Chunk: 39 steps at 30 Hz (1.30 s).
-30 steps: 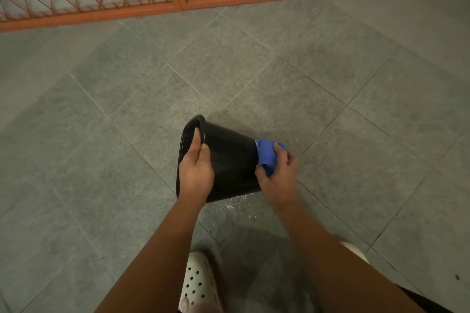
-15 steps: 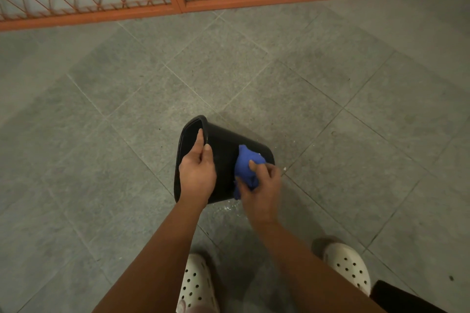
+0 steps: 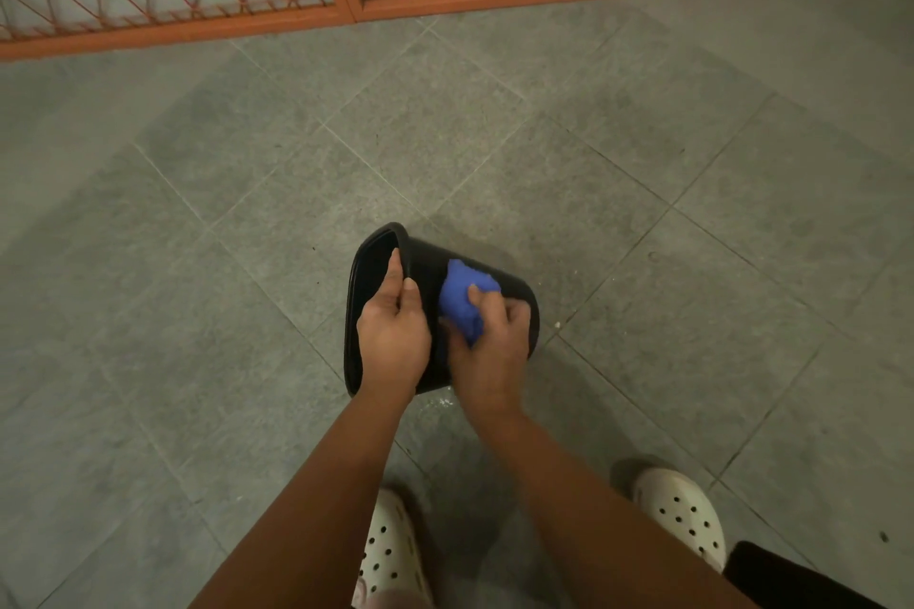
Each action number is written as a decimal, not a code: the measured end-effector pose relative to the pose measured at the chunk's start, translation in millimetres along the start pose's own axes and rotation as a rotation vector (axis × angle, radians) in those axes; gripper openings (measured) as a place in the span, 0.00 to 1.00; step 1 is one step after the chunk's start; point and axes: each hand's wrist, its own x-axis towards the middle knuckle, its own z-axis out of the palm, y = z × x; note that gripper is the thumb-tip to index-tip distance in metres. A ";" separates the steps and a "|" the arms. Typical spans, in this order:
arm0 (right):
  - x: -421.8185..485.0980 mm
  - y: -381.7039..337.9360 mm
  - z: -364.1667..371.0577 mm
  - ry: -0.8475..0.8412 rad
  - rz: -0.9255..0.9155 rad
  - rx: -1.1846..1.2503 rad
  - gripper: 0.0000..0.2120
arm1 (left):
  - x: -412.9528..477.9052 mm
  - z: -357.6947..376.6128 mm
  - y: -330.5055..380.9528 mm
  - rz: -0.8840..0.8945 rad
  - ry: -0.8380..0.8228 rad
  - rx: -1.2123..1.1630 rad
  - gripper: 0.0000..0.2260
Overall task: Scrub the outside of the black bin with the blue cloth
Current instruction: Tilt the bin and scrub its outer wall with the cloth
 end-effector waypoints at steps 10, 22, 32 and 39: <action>7.3 45.8 -21.1 0.000 0.084 -0.007 0.22 | 0.9 -2.5 7.6 -0.045 -0.013 -0.015 0.17; 10.8 62.7 -24.1 -0.066 -0.285 -0.167 0.29 | -0.9 0.0 3.0 -0.079 0.015 -0.038 0.17; 25.2 36.4 -2.0 -0.047 -0.414 -0.226 0.27 | -2.5 5.7 4.8 -0.077 0.021 -0.088 0.17; 1.1 49.6 -6.4 -0.068 -0.171 -0.212 0.22 | -5.8 11.2 9.5 -0.094 0.040 -0.079 0.17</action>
